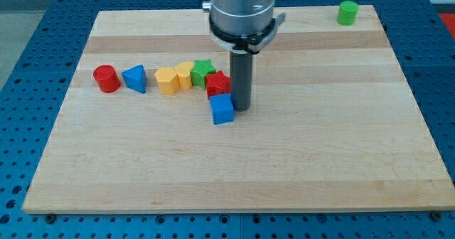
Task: Move the cube towards the bottom left side
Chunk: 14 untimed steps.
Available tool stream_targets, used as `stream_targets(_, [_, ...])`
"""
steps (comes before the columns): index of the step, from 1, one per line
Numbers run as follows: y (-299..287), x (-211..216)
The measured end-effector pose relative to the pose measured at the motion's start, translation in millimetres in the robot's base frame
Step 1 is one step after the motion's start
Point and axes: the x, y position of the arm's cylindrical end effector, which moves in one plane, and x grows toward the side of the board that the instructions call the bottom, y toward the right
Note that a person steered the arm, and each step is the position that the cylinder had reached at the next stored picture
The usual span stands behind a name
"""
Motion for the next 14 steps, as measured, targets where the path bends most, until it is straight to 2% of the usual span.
stream_targets(1, [-25.4, 1.2])
stream_targets(3, [-72.3, 50.4])
stream_targets(4, [-101.3, 57.6])
stream_targets(8, [-136.8, 3.1])
stream_targets(10, [-200.8, 3.2])
stream_targets(11, [-207.3, 7.7])
stream_targets(14, [-206.8, 74.5])
